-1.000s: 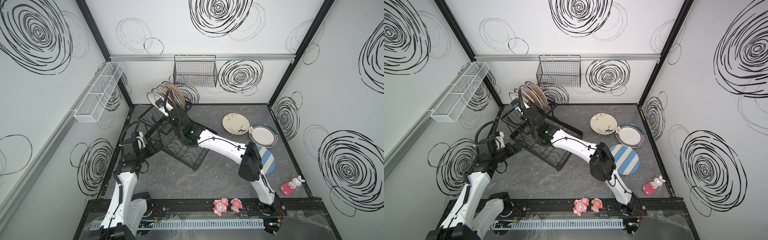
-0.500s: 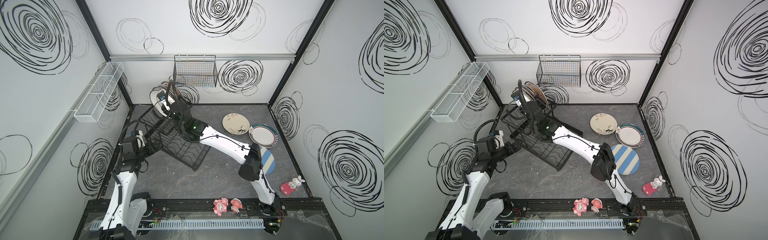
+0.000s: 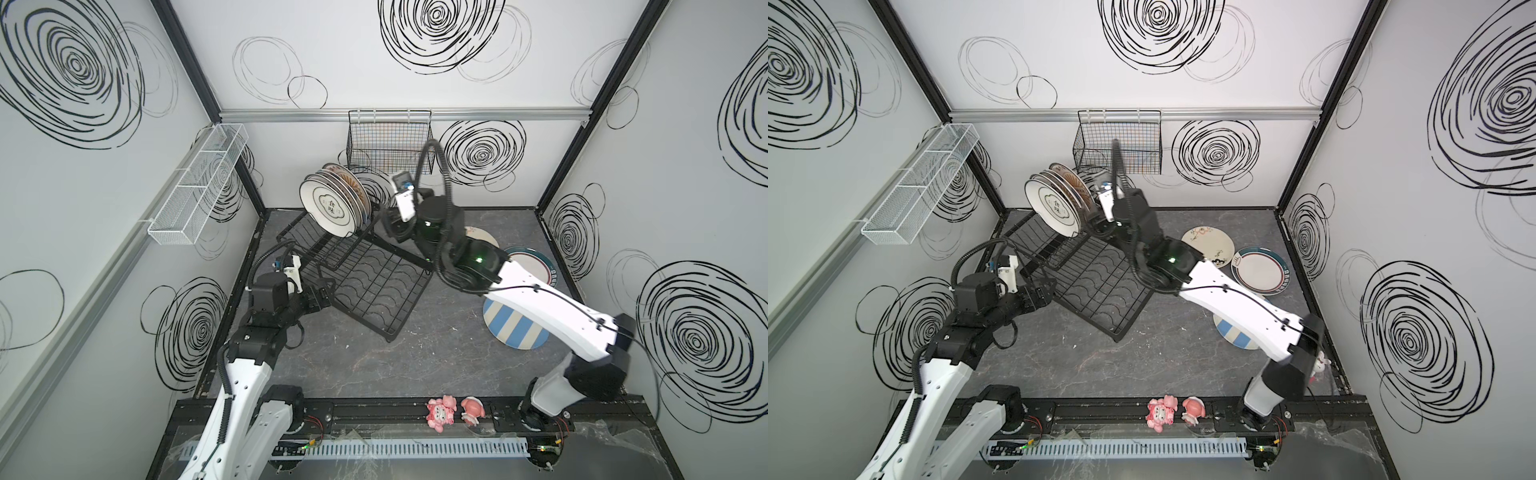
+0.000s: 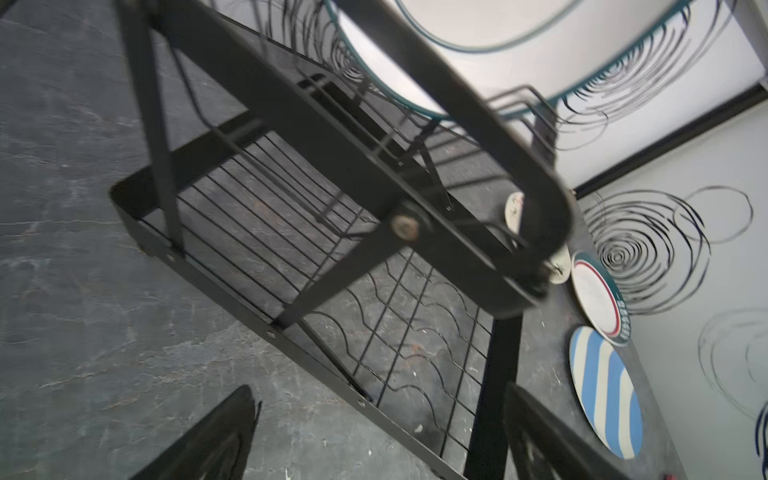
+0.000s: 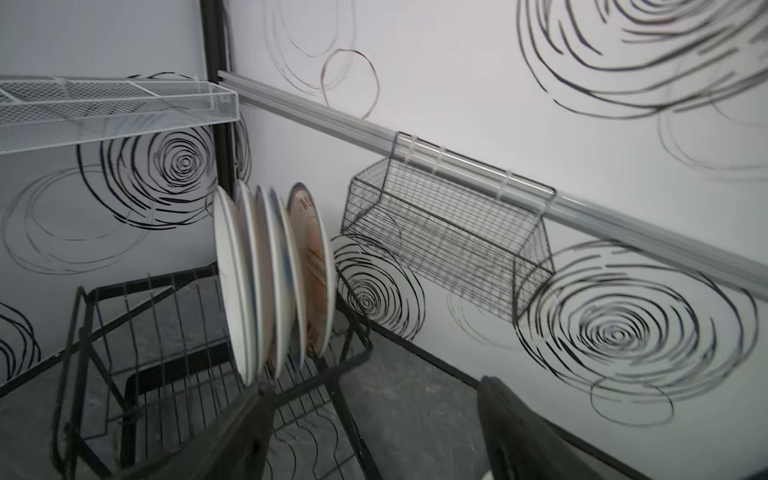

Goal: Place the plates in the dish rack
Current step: 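Open the right gripper and withdraw it from the rack toward the striped plate, then move the right gripper to the striped plate's edge while left gripper approaches it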

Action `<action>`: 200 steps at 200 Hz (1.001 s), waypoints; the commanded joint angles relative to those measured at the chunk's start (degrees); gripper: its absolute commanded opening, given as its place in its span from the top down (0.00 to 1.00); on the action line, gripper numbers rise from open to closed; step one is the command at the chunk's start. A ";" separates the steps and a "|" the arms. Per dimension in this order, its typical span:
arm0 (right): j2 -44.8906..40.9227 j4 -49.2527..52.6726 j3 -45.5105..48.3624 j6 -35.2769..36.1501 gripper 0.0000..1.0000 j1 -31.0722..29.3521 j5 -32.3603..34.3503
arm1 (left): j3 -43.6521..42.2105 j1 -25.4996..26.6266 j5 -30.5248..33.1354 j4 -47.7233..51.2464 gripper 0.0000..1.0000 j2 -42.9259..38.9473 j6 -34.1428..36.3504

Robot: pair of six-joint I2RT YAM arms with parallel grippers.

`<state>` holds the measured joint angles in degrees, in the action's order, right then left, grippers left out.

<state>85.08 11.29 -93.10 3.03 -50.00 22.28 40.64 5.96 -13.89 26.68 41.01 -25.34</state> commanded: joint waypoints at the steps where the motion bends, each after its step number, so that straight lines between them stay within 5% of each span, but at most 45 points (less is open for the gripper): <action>1: -8.29 7.00 11.52 -13.22 0.18 6.74 -6.80 | 0.57 6.27 5.26 -0.09 0.04 -1.87 -3.76; 61: -22.20 20.26 37.08 -27.40 0.18 22.00 -8.24 | -2.31 25.95 15.50 -9.56 0.04 2.37 -8.65; 93: -23.20 15.14 50.37 -30.55 0.18 27.46 -13.53 | -3.19 32.96 16.15 -15.35 0.04 8.46 -9.54; 125: -20.14 8.27 56.99 -30.89 0.18 31.84 -19.62 | -5.27 34.82 14.52 -21.41 0.04 11.90 -9.33; 200: -5.39 6.88 56.22 -29.83 0.18 35.19 -26.22 | -9.47 35.70 9.87 -29.62 0.04 14.12 -7.92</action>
<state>76.86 20.18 -36.62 -26.41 -15.22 -0.78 32.38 41.39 -2.26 2.79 55.88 -33.67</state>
